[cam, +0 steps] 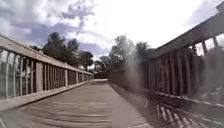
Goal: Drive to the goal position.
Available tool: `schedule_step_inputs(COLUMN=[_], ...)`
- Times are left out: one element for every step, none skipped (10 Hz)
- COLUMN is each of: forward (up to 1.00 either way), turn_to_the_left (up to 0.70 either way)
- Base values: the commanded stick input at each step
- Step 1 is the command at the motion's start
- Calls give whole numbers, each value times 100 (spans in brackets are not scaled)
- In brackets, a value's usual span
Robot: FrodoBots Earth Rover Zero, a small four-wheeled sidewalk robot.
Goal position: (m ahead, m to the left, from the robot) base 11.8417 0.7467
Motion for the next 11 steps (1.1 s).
schedule_step_inputs(forward=[69,69,69,69,69,69,69,69,69,69,69], turn_to_the_left=[10,13,11,5,3,8,12,8,1,2,5])
